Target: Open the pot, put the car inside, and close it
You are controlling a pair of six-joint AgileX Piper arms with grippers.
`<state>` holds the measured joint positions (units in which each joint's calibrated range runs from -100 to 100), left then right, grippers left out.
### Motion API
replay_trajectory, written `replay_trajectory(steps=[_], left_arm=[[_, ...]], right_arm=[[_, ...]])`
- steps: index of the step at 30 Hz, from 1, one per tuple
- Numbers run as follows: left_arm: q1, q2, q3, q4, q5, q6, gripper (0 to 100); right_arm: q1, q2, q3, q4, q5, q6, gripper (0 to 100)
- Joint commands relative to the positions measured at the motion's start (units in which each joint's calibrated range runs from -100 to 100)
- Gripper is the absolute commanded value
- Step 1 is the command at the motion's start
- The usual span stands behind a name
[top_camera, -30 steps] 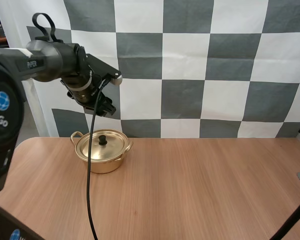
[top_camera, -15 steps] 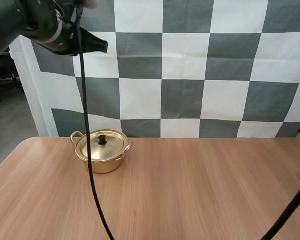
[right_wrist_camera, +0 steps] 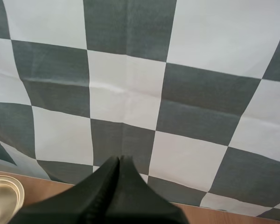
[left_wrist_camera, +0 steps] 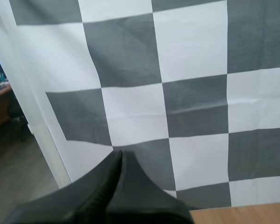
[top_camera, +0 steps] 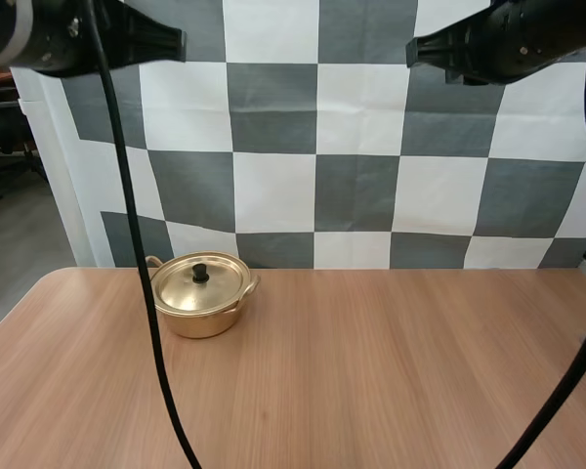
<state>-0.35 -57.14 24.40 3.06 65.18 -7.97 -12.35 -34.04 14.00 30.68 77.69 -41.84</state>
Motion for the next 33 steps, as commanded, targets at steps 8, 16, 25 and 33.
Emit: replay_trajectory(steps=[8,16,25,33], left_arm=[[-0.04,-15.54,36.84,-0.01,-33.69,-3.84,0],[-0.04,-30.14,69.00,0.23,-64.66,-3.84,0],[-0.04,-42.61,75.60,-0.88,-51.33,-3.84,0],[-0.04,-42.86,75.60,-3.75,-35.14,-3.84,0]], right_arm=[[-0.02,-0.11,21.96,1.75,-28.35,-1.42,0],[4.97,-1.05,28.14,-6.28,-33.38,-0.91,0],[12.83,-5.03,41.48,-15.63,-44.22,12.56,0],[12.83,-12.59,57.51,-17.61,-67.59,15.46,0]])
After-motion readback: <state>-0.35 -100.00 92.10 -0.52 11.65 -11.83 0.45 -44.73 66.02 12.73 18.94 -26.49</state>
